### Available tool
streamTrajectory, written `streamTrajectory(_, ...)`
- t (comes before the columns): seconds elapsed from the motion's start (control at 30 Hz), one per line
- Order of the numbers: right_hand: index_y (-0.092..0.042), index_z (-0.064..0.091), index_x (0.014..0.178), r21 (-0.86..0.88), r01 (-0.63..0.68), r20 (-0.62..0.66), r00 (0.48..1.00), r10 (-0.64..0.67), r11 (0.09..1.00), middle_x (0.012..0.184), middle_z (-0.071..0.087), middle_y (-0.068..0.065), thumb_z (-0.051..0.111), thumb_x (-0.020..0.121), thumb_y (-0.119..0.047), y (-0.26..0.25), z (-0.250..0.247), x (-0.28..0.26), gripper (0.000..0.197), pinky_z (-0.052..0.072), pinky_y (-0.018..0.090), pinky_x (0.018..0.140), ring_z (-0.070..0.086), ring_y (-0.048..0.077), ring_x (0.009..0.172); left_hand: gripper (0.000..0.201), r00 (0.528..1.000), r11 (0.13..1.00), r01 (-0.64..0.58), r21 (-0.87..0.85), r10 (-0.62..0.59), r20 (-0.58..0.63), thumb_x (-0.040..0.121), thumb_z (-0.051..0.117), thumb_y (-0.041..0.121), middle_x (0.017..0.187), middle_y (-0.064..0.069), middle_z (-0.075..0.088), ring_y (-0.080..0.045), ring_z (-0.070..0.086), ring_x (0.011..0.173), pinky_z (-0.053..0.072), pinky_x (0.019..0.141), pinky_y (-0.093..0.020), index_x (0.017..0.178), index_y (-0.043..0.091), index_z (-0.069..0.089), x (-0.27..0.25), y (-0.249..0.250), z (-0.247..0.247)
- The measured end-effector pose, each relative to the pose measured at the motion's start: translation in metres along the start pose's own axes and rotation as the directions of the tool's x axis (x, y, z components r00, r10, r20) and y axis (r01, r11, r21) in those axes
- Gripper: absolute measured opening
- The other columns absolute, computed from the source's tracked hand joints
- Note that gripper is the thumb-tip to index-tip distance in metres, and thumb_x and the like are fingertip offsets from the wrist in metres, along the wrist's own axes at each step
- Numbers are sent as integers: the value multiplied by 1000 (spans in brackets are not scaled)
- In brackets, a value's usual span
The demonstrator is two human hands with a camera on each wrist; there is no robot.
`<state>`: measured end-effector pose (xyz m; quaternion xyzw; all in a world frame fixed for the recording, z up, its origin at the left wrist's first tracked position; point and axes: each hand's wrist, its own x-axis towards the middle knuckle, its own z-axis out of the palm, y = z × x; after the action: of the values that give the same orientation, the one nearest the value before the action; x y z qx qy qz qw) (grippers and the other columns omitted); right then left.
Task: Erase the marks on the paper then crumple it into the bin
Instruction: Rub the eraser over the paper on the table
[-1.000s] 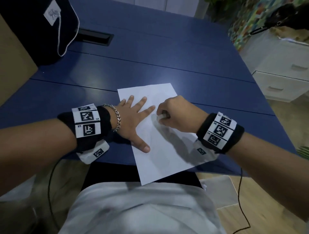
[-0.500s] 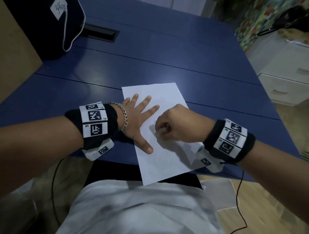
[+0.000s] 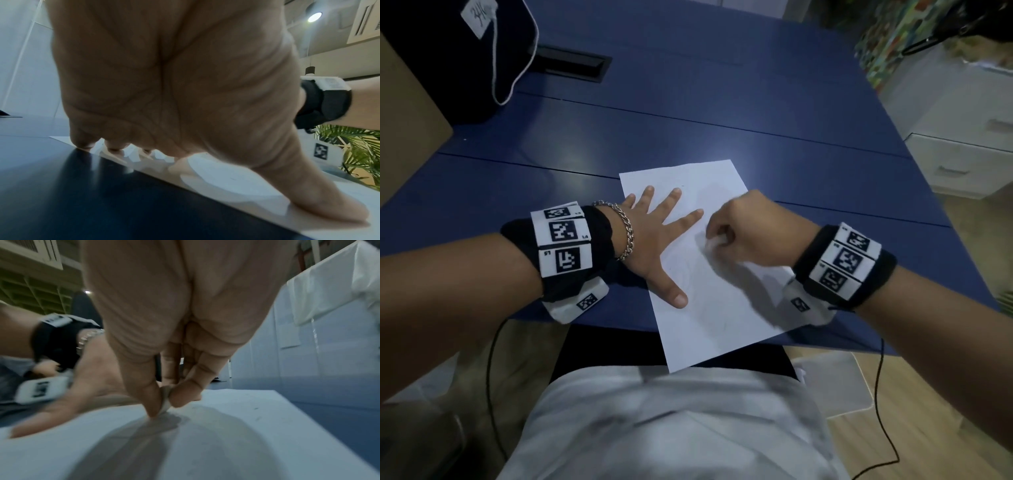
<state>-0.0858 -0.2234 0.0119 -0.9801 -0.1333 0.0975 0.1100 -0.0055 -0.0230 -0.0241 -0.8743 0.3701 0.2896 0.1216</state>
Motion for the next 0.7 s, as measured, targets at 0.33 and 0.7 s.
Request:
streamTrajectory(0.33, -23, 77, 90, -10, -31, 28, 999, 31, 999, 79, 72, -7, 67, 82, -19, -2, -2, -5, 13, 57, 32, 69, 63, 15, 72, 162, 1000, 1000, 12, 4, -12, 9, 37, 61, 109, 161, -1, -51, -44, -37, 153, -9, 127, -64, 149, 54, -42, -1, 3, -2)
streamTrajectory(0.7, -21, 77, 89, -1, -66, -43, 997, 66, 998, 74, 67, -8, 67, 81, -18, -11, -5, 8, 13, 53, 31, 65, 60, 17, 71, 162, 1000, 1000, 16, 7, -16, 8, 36, 59, 111, 161, 1, -52, -43, -37, 153, -9, 127, -64, 148, 53, -43, -1, 3, -2)
